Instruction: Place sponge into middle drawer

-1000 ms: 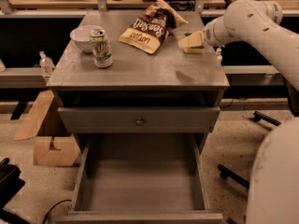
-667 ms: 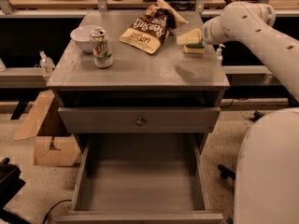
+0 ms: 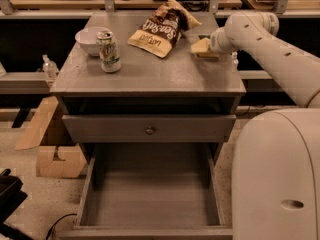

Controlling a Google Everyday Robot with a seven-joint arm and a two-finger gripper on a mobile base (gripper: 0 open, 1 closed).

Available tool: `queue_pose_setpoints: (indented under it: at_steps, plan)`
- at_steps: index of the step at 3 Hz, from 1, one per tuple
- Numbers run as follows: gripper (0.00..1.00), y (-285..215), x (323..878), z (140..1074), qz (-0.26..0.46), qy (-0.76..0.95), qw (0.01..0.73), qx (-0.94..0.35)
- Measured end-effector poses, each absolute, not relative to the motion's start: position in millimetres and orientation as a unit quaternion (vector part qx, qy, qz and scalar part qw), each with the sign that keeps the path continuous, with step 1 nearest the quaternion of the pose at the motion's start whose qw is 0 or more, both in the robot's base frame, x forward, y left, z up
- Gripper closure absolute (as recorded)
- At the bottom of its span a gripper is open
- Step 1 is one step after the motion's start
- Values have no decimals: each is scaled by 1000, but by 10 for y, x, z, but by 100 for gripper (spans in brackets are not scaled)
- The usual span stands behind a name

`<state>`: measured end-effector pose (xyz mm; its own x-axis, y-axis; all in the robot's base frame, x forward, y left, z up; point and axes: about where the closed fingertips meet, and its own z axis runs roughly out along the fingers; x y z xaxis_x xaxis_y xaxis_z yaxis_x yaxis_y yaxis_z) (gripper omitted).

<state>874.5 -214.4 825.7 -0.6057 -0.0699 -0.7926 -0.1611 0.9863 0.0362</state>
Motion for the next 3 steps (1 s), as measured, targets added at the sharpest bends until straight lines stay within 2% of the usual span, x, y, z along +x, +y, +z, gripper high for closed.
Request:
queue_pose_setpoints:
  at_steps: [2,3]
  plan:
    - [73,-2140,8740,8230,52,900,430,-56]
    - [100,-2138,8740,8296,52,900,430,-56]
